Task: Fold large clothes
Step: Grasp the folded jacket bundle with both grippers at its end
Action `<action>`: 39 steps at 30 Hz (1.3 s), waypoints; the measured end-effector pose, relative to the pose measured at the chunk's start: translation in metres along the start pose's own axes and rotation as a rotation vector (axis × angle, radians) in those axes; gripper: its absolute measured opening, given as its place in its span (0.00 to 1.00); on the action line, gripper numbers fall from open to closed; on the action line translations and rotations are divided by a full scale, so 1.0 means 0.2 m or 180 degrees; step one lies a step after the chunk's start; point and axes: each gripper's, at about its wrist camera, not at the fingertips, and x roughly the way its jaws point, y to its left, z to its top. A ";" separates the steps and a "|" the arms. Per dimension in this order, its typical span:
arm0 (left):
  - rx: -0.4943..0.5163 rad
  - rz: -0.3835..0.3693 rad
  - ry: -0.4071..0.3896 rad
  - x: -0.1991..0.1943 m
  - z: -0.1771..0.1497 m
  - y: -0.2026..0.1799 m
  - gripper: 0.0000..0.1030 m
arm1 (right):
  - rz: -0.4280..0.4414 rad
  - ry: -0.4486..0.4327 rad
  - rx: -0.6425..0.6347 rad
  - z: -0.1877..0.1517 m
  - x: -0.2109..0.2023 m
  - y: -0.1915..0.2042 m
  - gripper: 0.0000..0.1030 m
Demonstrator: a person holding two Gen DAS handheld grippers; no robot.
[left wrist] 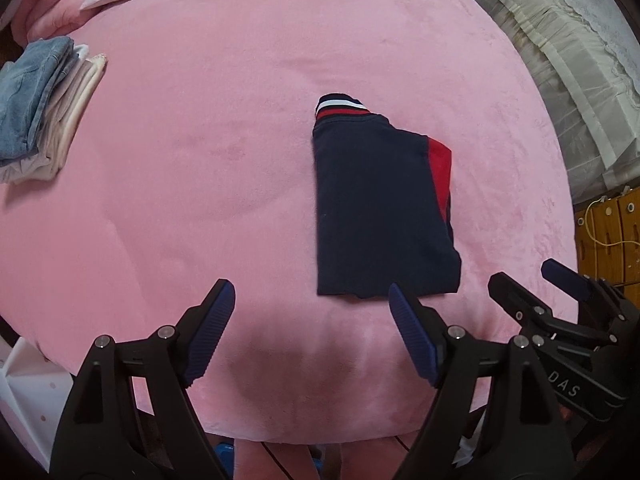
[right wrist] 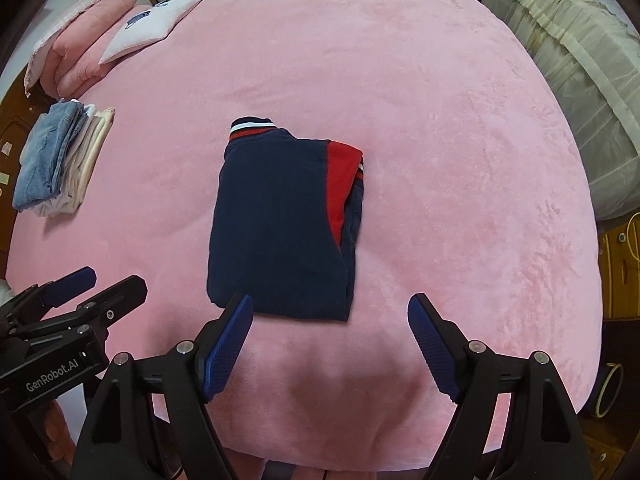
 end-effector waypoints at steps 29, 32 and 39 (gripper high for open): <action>-0.0274 -0.0198 0.0605 0.66 0.15 0.02 0.75 | 0.1016 0.0584 0.0632 0.09 0.68 -0.38 0.81; -0.0281 -0.0355 0.0562 0.70 0.18 0.02 0.75 | 0.1324 0.0716 0.0926 0.09 0.82 -0.45 0.81; -0.0499 -0.0812 0.0554 0.78 0.22 0.07 0.75 | 0.1889 0.0561 0.1236 0.12 0.96 -0.54 0.81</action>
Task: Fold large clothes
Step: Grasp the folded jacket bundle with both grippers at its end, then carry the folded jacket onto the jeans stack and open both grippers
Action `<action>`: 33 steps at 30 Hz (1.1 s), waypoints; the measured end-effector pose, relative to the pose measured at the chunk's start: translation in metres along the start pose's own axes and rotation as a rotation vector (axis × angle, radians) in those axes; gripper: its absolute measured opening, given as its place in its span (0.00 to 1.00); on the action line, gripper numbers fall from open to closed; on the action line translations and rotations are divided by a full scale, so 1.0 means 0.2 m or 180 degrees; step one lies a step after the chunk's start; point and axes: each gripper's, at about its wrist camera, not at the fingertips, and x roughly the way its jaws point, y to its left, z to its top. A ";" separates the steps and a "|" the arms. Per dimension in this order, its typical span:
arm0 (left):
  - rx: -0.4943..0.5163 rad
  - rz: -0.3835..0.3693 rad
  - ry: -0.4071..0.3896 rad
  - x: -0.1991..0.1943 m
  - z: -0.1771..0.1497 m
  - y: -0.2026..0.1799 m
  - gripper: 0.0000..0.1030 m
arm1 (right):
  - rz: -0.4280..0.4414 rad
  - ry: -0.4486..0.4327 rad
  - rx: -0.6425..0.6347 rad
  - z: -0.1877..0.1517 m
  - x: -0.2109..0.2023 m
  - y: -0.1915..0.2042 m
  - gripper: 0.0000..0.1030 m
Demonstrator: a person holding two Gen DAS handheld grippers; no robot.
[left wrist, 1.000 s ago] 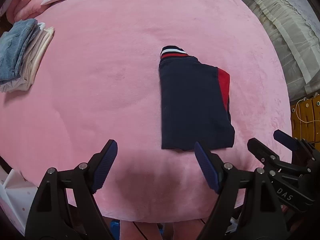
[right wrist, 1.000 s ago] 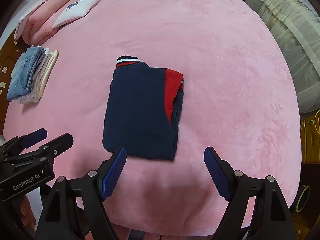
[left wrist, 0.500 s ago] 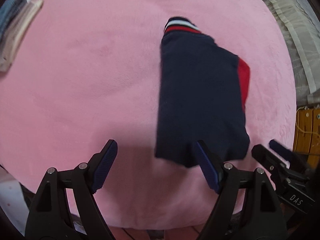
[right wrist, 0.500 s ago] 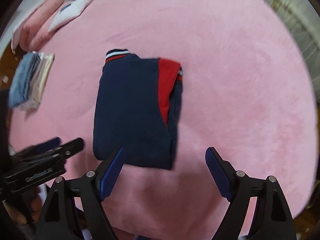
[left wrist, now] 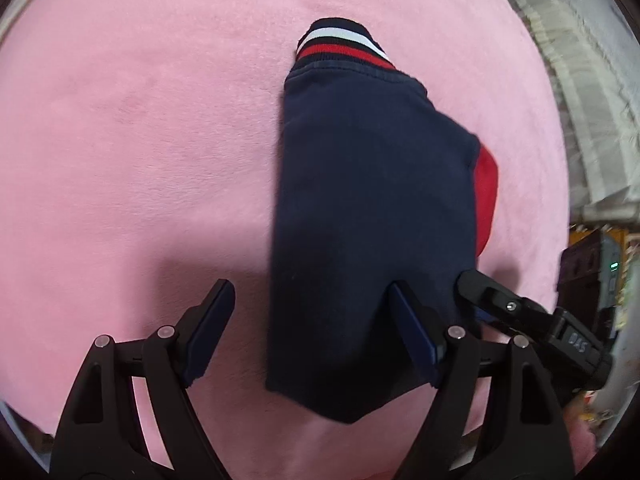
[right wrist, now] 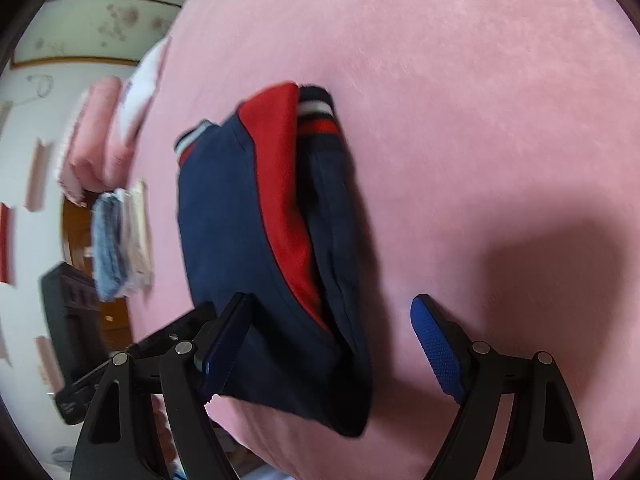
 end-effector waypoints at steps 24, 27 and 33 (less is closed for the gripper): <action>-0.0660 -0.0594 -0.0072 -0.15 -0.24 0.09 0.39 | 0.0285 0.0212 -0.0505 -0.05 -0.08 0.24 0.30; -0.0647 -0.0754 -0.0005 -0.22 -0.34 0.10 0.38 | 0.0134 0.0289 -0.0679 -0.13 -0.15 0.33 0.29; -0.0653 -0.0901 0.0118 -0.50 -0.53 0.36 0.38 | 0.0064 0.0454 -0.0888 -0.40 -0.18 0.61 0.28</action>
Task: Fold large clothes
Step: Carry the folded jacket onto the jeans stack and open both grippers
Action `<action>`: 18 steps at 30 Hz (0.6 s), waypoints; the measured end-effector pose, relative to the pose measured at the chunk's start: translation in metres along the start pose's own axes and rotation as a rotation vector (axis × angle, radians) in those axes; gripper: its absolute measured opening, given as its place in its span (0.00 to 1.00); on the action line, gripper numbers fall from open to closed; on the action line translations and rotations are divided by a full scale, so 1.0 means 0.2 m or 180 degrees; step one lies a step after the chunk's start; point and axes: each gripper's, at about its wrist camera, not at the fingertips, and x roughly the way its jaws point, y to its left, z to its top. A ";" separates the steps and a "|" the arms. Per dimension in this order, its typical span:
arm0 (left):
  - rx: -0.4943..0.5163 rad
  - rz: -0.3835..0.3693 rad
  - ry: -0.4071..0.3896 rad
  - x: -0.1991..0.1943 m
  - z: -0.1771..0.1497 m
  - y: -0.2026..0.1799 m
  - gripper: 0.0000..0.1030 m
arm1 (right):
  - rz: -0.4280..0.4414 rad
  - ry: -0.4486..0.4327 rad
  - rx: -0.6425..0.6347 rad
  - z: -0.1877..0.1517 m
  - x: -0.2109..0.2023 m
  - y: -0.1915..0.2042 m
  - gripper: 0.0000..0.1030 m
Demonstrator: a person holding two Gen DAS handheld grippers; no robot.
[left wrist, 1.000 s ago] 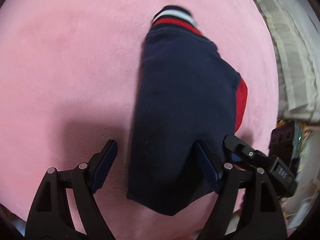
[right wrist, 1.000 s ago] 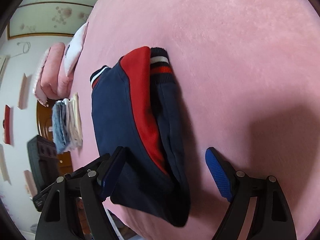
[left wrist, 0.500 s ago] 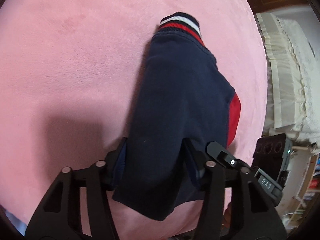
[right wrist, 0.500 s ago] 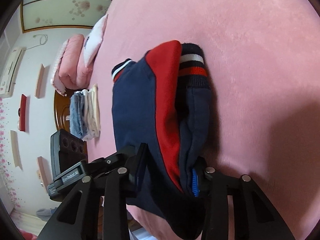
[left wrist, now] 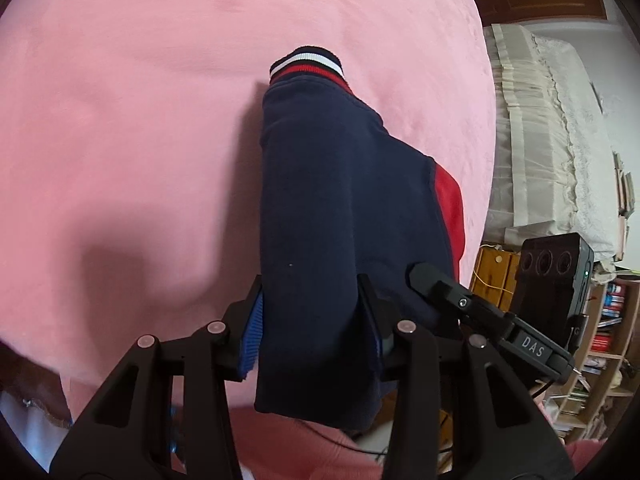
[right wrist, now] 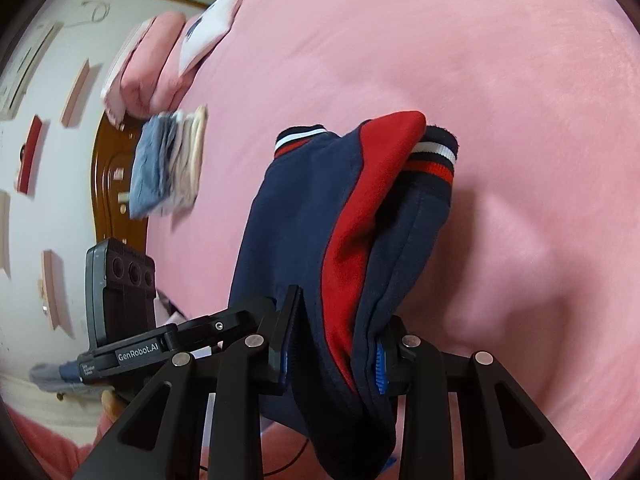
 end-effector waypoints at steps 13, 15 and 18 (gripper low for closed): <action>0.0017 0.0158 -0.0784 -1.32 0.46 0.88 0.38 | 0.0283 -0.0155 -0.0294 -0.18 0.73 1.51 0.28; 0.0064 0.0239 -0.1046 -1.55 0.57 0.95 0.38 | 0.0492 -0.0272 -0.0365 -0.13 0.84 1.79 0.28; 0.0103 0.0304 -0.1457 -1.87 0.75 1.03 0.38 | 0.0774 -0.0449 -0.0550 0.01 1.01 2.20 0.28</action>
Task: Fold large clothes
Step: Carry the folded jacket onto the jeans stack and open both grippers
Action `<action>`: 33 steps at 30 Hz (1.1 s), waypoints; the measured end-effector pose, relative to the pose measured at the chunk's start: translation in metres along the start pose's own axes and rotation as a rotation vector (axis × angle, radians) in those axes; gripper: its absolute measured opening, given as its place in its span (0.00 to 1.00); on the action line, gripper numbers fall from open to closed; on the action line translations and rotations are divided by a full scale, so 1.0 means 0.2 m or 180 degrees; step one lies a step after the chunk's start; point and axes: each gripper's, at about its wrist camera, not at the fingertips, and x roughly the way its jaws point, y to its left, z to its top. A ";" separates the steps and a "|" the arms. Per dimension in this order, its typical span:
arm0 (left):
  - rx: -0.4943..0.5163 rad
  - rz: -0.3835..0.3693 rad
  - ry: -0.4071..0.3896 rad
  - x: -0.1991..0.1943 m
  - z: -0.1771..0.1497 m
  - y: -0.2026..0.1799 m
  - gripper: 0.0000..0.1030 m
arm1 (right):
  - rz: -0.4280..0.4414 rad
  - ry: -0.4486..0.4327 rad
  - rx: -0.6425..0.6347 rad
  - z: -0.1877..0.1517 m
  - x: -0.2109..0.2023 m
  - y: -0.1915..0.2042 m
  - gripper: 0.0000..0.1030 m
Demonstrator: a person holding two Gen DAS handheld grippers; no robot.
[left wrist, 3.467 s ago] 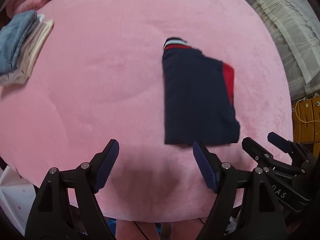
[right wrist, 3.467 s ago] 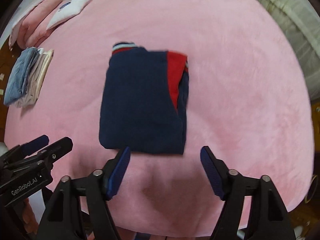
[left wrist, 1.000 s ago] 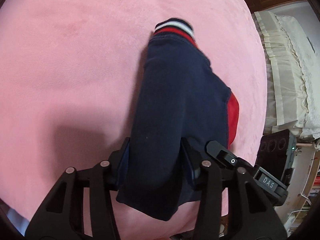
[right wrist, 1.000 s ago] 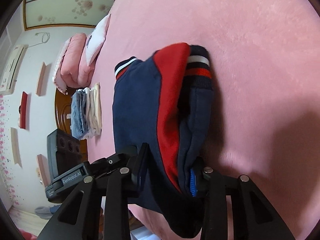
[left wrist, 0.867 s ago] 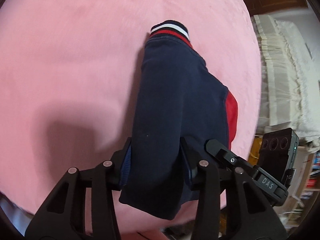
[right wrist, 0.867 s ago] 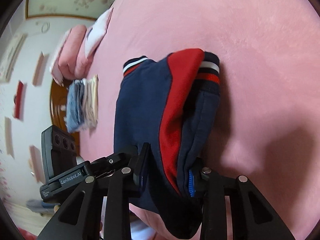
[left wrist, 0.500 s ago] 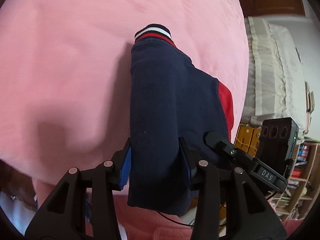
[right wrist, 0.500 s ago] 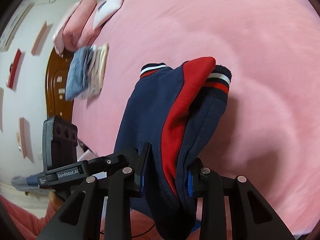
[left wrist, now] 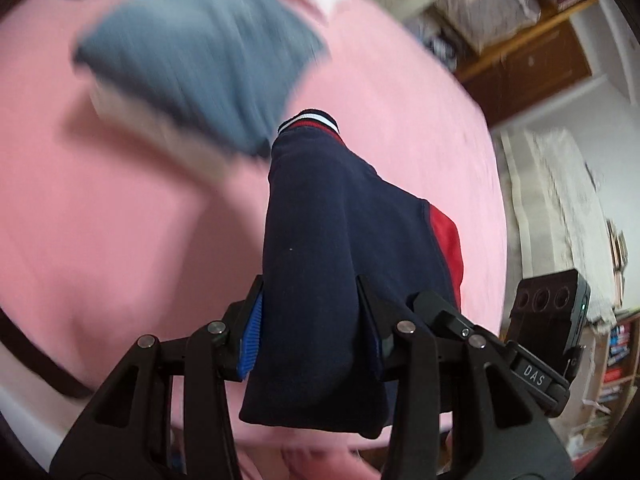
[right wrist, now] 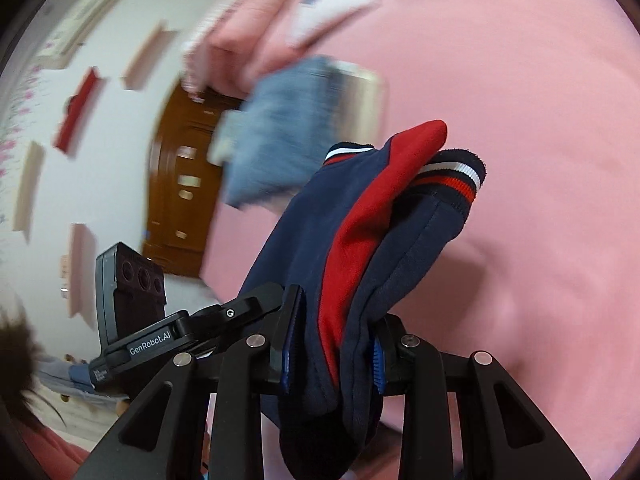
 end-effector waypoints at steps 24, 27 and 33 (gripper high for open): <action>0.0392 0.0497 -0.0995 0.26 1.48 0.86 0.46 | 0.0175 -0.0641 -0.0499 0.95 1.60 0.81 0.29; 0.0135 0.0089 -0.0975 0.28 1.45 1.01 0.49 | 0.0285 -0.0505 -0.0390 1.00 1.68 0.76 0.46; 0.0192 0.0146 -0.1108 0.32 1.35 1.02 0.50 | 0.0298 -0.0422 -0.0523 1.09 1.81 0.79 0.48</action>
